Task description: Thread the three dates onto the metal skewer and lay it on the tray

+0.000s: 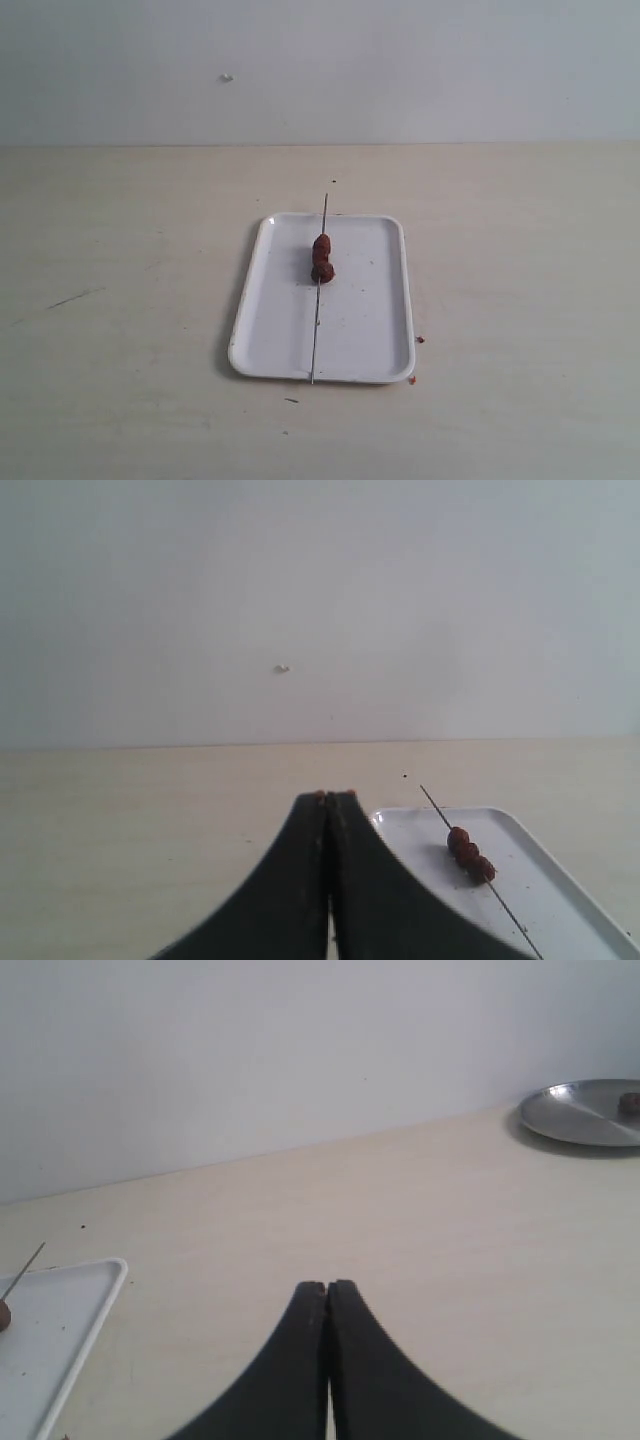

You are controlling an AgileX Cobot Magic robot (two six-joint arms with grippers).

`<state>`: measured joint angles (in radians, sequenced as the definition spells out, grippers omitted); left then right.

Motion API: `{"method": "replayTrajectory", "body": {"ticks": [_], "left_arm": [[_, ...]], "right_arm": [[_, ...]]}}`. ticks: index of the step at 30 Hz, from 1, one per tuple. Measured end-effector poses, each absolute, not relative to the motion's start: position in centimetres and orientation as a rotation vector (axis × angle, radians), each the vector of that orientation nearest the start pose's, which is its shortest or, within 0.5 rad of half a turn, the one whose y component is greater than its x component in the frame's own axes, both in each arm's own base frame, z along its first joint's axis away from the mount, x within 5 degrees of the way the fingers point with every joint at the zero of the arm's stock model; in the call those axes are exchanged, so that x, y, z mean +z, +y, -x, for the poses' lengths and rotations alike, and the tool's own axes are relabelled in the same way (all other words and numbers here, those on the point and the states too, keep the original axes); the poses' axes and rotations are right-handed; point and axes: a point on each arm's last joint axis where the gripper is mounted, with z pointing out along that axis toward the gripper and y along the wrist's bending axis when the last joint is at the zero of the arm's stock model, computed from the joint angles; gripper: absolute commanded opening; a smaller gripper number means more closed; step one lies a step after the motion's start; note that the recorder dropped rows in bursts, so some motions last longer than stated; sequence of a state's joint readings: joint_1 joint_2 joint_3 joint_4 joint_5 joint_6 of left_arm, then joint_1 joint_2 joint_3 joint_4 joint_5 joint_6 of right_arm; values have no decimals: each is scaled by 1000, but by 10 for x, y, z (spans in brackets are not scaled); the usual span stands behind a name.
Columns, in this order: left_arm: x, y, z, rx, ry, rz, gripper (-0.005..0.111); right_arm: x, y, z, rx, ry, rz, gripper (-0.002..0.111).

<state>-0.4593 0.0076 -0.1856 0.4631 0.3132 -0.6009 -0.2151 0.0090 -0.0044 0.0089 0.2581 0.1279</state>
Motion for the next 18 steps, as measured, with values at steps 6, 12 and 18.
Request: {"method": "replayTrajectory", "body": {"ticks": [6, 12, 18], "left_arm": [[249, -8, -45, -371, 1594, -133, 0], [249, -7, -46, -316, 1594, -159, 0], [224, 3, -51, -128, 1679, 44, 0]], "right_arm": [[191, -12, -54, -56, 1720, -304, 0], [191, -12, -54, -54, 1718, -305, 0], [192, -12, -55, -55, 1711, -304, 0]]}}
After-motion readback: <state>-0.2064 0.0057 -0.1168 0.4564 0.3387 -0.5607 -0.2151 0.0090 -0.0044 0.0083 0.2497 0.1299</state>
